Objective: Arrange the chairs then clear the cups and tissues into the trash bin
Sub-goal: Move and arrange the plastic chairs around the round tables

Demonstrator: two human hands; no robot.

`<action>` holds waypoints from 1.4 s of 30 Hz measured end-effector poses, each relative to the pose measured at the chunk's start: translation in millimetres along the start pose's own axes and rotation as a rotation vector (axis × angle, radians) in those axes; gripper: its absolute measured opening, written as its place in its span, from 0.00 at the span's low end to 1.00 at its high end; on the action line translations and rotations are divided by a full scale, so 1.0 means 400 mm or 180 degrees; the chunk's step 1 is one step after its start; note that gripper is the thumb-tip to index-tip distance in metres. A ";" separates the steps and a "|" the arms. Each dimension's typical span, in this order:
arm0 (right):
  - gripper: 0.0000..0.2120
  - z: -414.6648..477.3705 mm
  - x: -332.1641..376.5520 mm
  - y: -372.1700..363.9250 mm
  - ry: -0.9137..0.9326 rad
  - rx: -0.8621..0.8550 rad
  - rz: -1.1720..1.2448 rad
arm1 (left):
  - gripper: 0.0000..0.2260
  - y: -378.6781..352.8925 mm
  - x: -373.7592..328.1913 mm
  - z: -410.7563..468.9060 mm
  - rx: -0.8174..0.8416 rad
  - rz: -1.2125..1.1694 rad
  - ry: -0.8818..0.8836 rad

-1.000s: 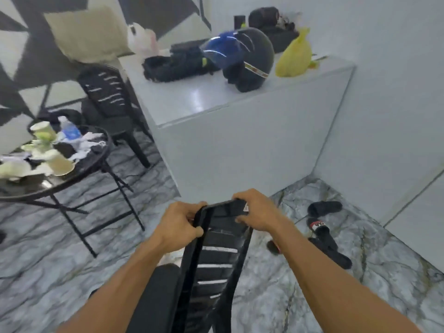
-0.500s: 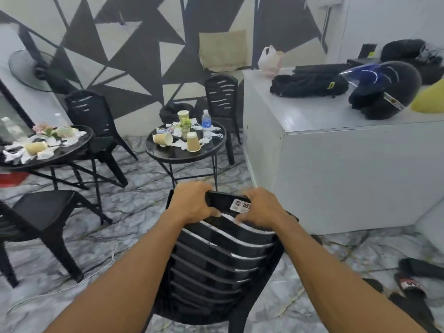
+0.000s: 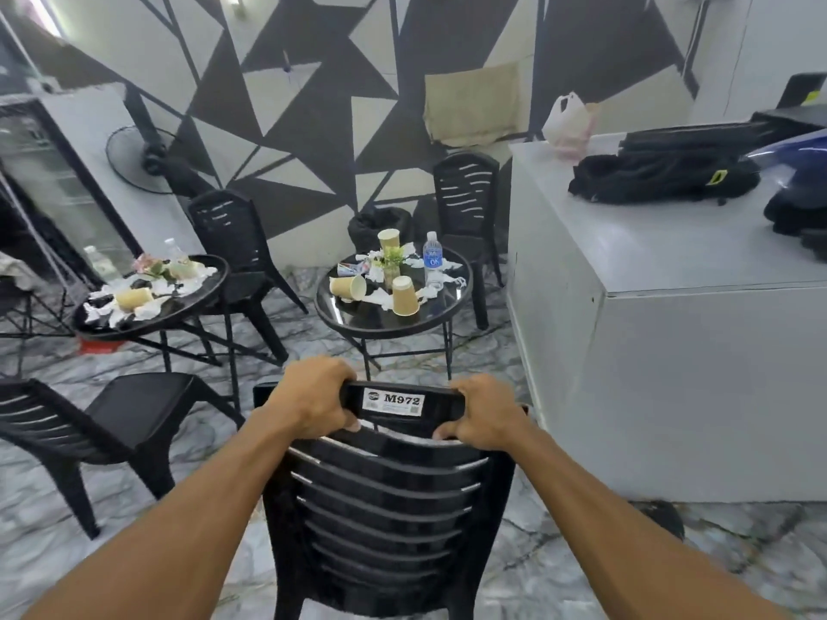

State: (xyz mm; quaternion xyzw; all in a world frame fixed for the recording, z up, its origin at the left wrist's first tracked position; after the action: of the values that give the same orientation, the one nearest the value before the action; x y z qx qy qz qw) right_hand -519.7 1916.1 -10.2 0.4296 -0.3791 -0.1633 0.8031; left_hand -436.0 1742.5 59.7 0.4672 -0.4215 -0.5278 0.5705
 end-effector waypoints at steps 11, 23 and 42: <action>0.20 0.078 0.012 -0.176 0.0702 -0.0444 -0.0425 | 0.16 -0.212 0.169 0.019 -0.0316 0.0018 0.0027; 0.12 0.232 -0.103 -0.425 0.0433 0.0037 -0.0839 | 0.14 -0.503 0.317 0.143 -0.0381 -0.0237 -0.0124; 0.11 0.157 -0.094 -0.465 -0.0139 0.0052 -0.0982 | 0.15 -0.532 0.334 0.080 -0.0285 -0.0407 -0.0097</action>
State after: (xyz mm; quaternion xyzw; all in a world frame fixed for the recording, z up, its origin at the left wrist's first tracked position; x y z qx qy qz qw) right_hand -579.7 1795.2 -157.6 0.4856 -0.3273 -0.2910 0.7565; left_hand -499.6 1605.4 -143.5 0.4591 -0.3755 -0.5885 0.5494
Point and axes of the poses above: each hand's wrist, its own z-axis towards the middle knuckle, its own y-axis out of the back of the hand, x = y × z, the point moved 10 cm from there along z, towards the middle knuckle, and after that the axes turned 12 degrees about -x, right-handed, at the moved point
